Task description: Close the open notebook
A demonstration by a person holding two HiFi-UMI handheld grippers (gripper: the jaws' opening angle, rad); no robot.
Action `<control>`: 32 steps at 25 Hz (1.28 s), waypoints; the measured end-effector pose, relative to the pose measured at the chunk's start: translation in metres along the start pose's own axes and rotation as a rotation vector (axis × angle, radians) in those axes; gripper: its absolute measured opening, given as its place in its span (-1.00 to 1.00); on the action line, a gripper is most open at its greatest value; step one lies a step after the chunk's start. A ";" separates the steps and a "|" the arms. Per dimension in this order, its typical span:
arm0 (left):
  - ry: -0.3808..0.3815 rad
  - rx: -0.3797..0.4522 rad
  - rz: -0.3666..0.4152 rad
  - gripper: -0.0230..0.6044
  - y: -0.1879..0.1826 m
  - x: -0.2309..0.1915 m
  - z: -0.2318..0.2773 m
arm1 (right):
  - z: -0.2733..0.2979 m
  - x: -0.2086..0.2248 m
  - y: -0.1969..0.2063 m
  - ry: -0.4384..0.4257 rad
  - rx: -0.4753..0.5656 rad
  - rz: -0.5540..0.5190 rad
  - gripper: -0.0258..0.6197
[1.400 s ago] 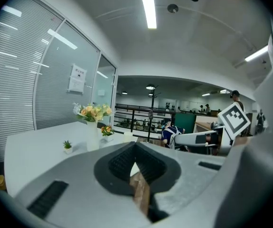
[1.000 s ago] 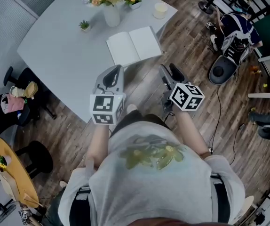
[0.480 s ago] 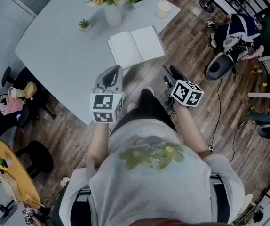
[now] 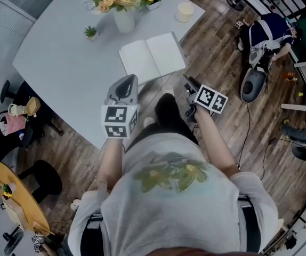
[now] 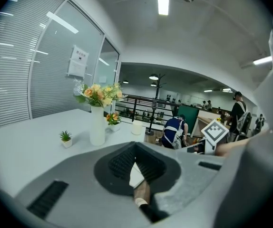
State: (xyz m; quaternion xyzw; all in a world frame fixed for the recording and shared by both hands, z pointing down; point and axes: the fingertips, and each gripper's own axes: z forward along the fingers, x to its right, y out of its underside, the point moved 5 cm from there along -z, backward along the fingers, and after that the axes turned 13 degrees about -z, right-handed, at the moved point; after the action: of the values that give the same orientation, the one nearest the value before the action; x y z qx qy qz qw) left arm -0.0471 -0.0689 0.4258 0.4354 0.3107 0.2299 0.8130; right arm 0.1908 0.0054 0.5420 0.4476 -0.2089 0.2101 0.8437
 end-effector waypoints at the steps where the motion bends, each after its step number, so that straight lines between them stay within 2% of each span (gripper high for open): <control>1: -0.002 -0.002 -0.004 -0.92 -0.002 -0.001 0.004 | 0.006 0.005 0.001 0.000 -0.017 0.017 -0.25; 6: -0.025 -0.016 -0.016 -0.92 -0.007 -0.010 0.018 | 0.034 0.025 0.007 0.005 -0.098 0.060 -0.25; 17: -0.059 -0.078 -0.041 -0.92 -0.009 -0.025 0.057 | 0.090 0.069 0.018 0.013 -0.201 0.269 -0.24; 27: -0.070 -0.116 -0.035 -0.92 -0.014 -0.024 0.078 | 0.118 0.100 0.033 -0.029 -0.180 0.560 -0.24; 32: -0.086 -0.122 -0.040 -0.92 -0.015 -0.029 0.081 | 0.125 0.111 0.040 -0.046 -0.177 0.631 -0.24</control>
State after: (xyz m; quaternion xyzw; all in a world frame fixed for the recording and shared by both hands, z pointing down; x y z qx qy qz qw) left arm -0.0085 -0.1409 0.4564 0.3880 0.2696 0.2131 0.8552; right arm 0.2400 -0.0609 0.6929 0.2903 -0.3739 0.4321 0.7676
